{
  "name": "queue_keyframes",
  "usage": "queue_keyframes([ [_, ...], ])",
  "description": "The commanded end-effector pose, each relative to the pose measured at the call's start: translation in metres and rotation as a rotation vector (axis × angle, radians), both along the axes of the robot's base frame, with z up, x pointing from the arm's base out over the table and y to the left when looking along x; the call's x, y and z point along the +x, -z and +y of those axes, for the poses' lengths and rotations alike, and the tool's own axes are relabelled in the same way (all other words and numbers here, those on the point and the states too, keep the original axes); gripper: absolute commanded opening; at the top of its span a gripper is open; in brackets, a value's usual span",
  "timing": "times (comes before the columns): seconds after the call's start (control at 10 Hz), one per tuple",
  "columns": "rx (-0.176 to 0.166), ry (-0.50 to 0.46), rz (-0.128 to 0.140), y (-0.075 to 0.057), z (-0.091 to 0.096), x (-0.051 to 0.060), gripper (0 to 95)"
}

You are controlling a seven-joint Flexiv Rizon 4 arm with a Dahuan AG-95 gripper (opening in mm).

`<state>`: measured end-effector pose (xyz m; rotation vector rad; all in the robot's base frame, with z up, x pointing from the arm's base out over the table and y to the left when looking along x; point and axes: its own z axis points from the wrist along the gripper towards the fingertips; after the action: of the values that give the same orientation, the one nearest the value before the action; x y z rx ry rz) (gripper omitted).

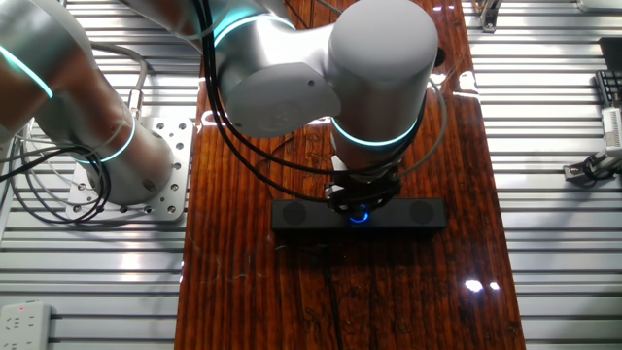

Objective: Turn the knob to increase the volume of the speaker

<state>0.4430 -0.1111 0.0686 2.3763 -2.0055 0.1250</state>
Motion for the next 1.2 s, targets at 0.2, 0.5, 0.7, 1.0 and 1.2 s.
queue_keyframes([
  [0.2, 0.006, 0.061, -0.003, 0.0000, -0.0004, -0.0001, 0.0],
  [0.5, 0.008, 0.108, -0.005, -0.0002, -0.0005, -0.0002, 0.0],
  [0.7, 0.014, 0.145, -0.006, -0.0004, -0.0006, -0.0003, 0.0],
  [1.0, 0.020, 0.203, -0.006, -0.0005, -0.0008, -0.0004, 0.0],
  [1.2, 0.027, 0.239, -0.006, -0.0005, -0.0008, -0.0004, 0.0],
])
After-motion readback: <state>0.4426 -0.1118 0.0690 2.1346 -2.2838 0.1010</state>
